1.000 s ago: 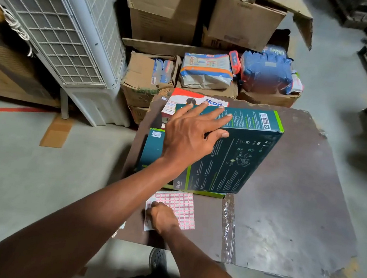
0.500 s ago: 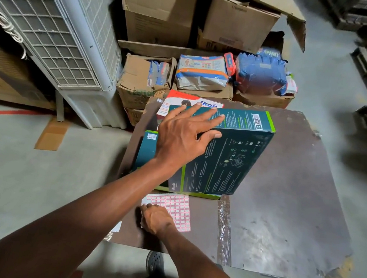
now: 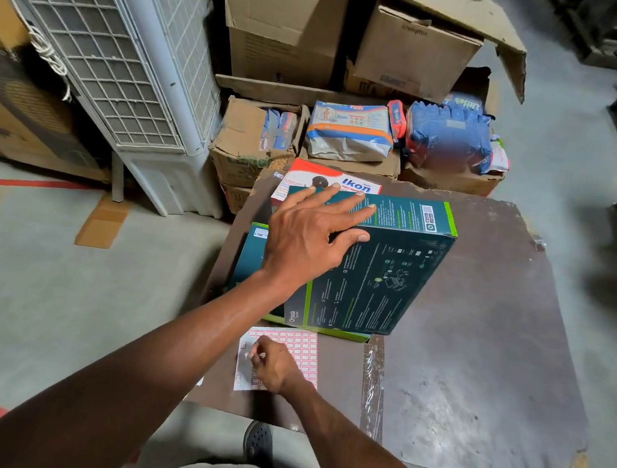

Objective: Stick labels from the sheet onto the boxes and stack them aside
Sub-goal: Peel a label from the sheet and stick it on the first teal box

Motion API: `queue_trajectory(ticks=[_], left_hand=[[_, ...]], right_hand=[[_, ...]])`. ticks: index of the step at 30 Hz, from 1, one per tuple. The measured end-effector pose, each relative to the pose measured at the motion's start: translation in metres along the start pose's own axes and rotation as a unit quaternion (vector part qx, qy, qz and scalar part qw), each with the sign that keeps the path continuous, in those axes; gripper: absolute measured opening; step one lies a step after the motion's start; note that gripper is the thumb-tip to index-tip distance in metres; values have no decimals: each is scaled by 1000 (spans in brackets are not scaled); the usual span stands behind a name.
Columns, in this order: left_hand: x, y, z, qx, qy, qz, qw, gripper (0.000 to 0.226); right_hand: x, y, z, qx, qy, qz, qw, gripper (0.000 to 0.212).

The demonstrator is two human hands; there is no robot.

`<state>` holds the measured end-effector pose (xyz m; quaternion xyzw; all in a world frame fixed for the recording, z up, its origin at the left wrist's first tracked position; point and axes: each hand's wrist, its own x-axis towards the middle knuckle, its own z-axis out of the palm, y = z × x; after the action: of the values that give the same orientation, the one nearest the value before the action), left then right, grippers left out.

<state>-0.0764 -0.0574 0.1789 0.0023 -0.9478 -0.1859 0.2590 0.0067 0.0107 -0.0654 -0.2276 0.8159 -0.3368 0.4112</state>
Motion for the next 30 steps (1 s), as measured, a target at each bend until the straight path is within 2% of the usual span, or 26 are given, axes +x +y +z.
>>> queue_trajectory(ticks=[3,5,7,12,15,18,21,25,30], left_hand=[[-1,-1,0,-5,-7,-2,1000,35],[1,-2,0,-8,-10,-4,1000,35],[4,-4,-1,-10,-10,-10,1000,35],[5,3,-2,-20,-1,-35,999,32],[3,5,-2,-17,4,-42,999,29],[0,7,-1,-17,7,-49,999,29],[-2,11,-2,-25,10,-59,998,28],[-5,11,-3,-23,7,-58,998,28],[-9,12,-6,-26,2,-53,998,30]], right_hand=[[-22,-15,-21,177,48,21,983,10],[-47,-28,-45,233,69,-3,970,11],[-78,-42,-78,237,95,-55,965,18],[-145,-71,-162,251,209,-149,933,13],[-168,-83,-203,267,283,-181,903,11],[-177,-94,-235,273,341,-176,882,13],[-175,-102,-255,238,355,-153,891,15],[-169,-114,-262,163,331,-132,920,18],[-161,-122,-260,122,335,-127,926,15]])
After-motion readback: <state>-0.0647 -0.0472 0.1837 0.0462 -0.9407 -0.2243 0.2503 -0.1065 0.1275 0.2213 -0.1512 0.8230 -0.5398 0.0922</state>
